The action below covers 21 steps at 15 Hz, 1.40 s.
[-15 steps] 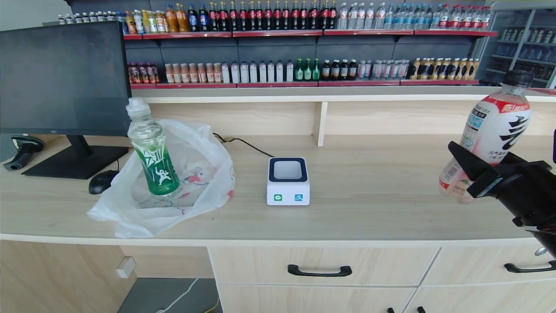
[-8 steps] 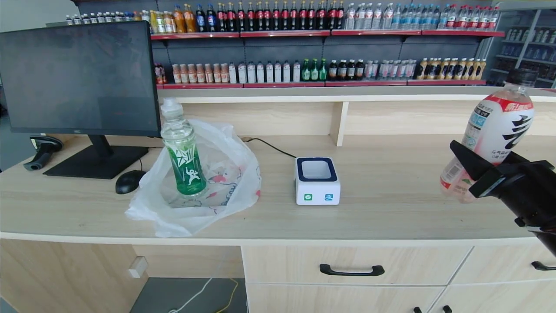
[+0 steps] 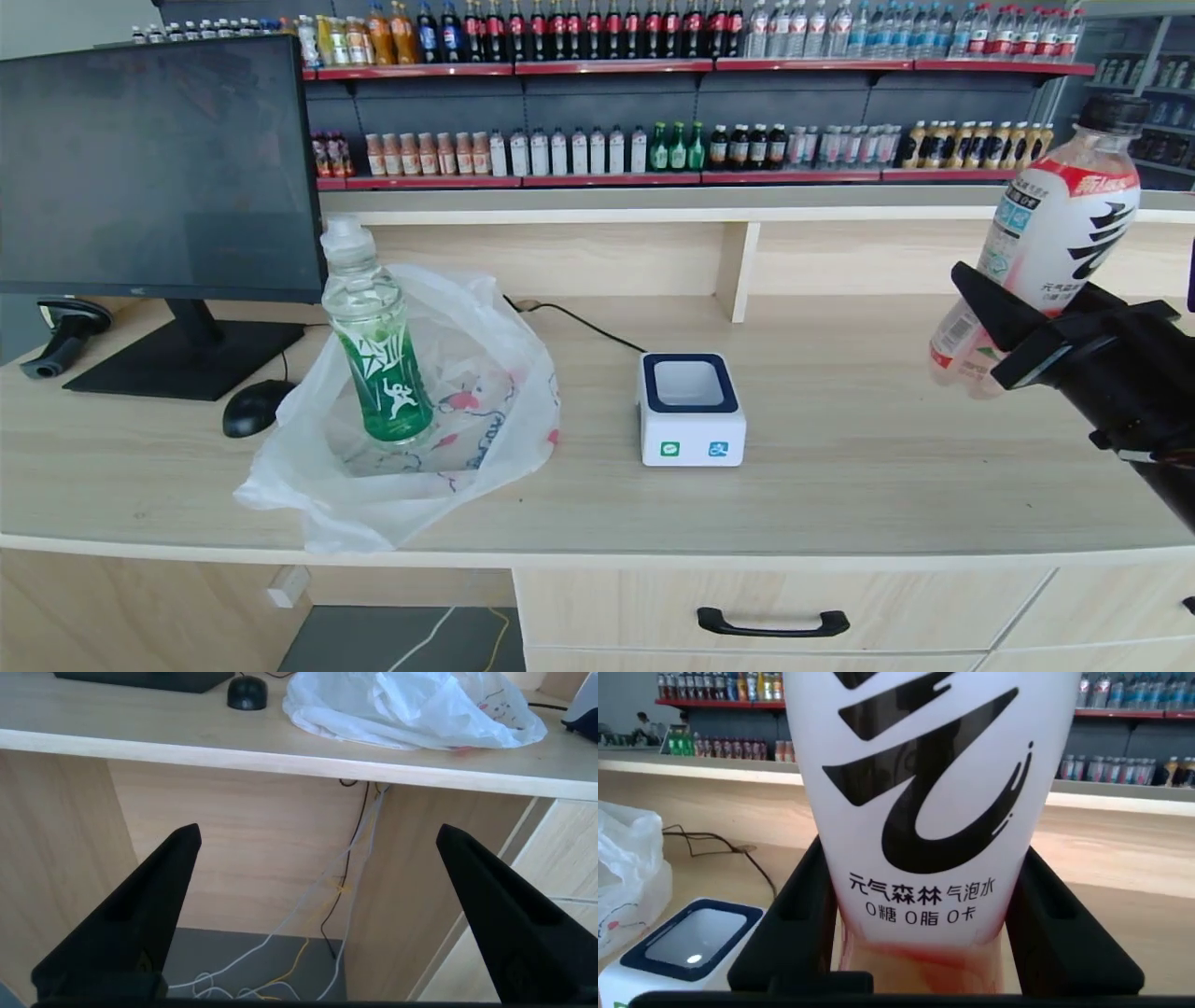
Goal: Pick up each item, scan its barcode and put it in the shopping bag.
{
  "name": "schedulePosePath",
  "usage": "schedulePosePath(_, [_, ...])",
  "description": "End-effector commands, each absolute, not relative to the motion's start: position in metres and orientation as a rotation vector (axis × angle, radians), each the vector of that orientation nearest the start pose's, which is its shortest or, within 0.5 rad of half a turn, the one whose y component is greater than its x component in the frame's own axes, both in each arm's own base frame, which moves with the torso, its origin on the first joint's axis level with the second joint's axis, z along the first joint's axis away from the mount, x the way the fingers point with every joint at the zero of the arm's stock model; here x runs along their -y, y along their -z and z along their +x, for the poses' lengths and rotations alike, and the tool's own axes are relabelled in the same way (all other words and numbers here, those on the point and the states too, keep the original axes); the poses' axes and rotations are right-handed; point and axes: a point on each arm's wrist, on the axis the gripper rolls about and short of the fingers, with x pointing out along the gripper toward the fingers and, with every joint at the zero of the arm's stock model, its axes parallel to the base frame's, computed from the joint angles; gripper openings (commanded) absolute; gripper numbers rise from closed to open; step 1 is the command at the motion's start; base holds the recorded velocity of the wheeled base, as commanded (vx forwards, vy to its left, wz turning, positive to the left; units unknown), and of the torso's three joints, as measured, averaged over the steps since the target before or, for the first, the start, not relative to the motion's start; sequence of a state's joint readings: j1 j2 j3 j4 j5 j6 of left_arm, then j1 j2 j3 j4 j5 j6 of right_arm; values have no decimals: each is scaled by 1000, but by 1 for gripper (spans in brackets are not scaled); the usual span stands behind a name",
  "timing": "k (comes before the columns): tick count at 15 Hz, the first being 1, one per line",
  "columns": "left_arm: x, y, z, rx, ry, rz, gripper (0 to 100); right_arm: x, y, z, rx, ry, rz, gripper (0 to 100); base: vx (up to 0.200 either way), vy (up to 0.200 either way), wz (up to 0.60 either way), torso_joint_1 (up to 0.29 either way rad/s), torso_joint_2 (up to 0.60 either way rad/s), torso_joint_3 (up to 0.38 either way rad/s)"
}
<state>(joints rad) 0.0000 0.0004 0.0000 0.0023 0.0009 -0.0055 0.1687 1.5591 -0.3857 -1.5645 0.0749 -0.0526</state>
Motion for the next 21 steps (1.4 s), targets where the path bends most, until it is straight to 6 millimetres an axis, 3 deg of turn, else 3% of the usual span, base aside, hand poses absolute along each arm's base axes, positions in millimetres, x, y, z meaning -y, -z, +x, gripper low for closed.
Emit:
schedulePosePath(1, [0, -75, -23, -2, -2, -6, 100, -60, -206, 239, 404, -321, -34, 0, 0, 0, 0, 0, 0, 0])
schedulePosePath(3, [0, -75, -23, -2, -3, -6, 100, -71, -200, 244, 382, -405, -42, 0, 0, 0, 0, 0, 0, 0])
schedulePosePath(5, [0, -75, -23, -2, -2, -6, 100, -82, -201, 261, 414, -459, -102, 0, 0, 0, 0, 0, 0, 0])
schedulePosePath(9, [0, -75, -23, -3, -2, -6, 100, -131, -204, 288, 498, -557, -152, 0, 0, 0, 0, 0, 0, 0])
schedulePosePath(13, [0, -75, -23, -2, -2, -6, 100, -155, -214, 301, 640, -658, -305, 0, 0, 0, 0, 0, 0, 0])
schedulePosePath(18, [0, -75, -23, -2, -2, -6, 100, -166, -208, 301, 711, -712, -459, 0, 0, 0, 0, 0, 0, 0])
schedulePosePath(21, [0, -75, -23, 0, -2, -6, 100, -180, -192, 300, 724, -766, -538, 0, 0, 0, 0, 0, 0, 0])
